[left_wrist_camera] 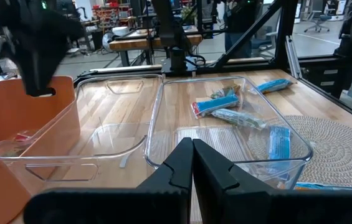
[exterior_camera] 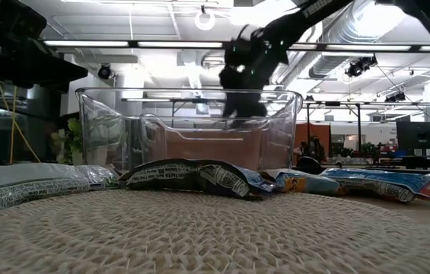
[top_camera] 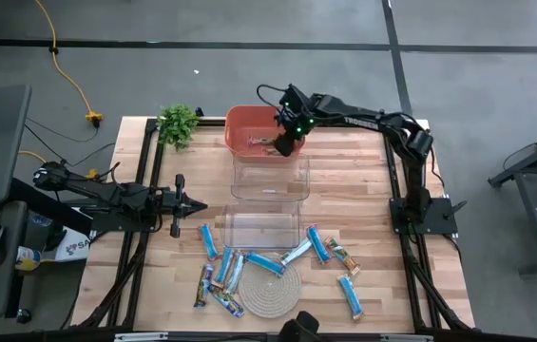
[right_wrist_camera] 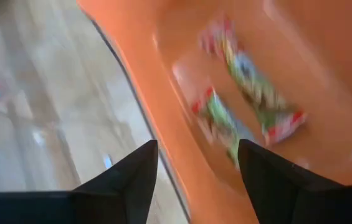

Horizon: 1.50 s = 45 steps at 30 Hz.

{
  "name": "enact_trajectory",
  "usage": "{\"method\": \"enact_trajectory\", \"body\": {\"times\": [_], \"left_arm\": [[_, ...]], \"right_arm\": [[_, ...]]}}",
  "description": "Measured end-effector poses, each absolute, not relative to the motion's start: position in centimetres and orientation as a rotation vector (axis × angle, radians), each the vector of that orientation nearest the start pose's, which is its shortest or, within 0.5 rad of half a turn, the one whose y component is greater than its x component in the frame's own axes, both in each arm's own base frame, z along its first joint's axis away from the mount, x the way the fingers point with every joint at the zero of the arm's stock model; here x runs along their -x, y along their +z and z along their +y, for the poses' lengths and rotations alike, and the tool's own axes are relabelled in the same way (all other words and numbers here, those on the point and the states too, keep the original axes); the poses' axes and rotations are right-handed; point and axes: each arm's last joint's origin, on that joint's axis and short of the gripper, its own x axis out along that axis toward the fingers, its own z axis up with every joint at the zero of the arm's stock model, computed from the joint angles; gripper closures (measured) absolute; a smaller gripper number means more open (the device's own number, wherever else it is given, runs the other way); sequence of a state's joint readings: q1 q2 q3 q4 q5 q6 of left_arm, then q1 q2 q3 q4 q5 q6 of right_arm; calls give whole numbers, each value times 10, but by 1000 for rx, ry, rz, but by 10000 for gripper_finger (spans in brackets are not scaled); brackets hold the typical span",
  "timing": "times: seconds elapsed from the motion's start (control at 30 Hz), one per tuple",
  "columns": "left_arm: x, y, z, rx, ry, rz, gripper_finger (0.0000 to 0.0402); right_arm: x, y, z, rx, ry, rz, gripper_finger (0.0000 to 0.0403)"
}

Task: Pick and place Granola Bars by type
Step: Put the red granola bar into the orange bin

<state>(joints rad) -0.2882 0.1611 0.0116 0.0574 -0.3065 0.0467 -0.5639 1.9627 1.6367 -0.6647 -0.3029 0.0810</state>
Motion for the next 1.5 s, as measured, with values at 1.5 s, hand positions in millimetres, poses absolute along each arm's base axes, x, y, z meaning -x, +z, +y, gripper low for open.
{"method": "enact_trajectory", "body": {"times": [1.5], "left_arm": [[-104, 160, -22, -73, 16, 88, 394]], "right_arm": [[-286, 380, 61, -751, -67, 1058, 206]]}}
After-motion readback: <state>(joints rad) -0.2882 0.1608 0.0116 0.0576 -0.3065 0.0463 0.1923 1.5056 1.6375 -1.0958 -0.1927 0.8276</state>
